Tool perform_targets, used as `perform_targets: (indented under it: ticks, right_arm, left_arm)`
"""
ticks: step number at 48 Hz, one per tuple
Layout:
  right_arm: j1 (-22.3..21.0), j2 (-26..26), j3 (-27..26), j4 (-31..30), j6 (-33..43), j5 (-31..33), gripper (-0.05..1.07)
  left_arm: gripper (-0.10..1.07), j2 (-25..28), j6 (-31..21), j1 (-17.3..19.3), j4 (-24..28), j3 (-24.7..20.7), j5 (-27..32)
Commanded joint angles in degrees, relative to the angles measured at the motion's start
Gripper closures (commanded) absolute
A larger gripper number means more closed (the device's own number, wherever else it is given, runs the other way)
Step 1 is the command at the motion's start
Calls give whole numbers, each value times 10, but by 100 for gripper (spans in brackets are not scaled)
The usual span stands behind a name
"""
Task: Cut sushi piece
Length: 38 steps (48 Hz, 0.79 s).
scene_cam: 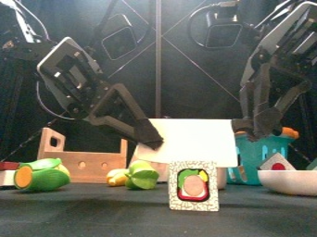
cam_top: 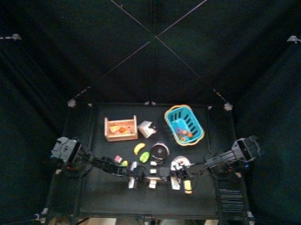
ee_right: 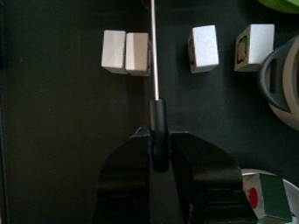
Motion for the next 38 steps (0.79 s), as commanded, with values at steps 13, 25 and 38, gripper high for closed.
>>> perform_targets:
  ticks: [13,25,38]
  right_arm:
    - [11,-35,-22,3,1,-4,55]
    - [33,-30,-24,17,1,-11,55]
    - [47,-13,-26,28,1,-11,55]
  left_arm:
    - [55,-23,0,2,1,-8,-13]
    - [55,-16,-3,-10,0,-7,-13]
    - [55,-11,-4,-25,-14,-5,-12]
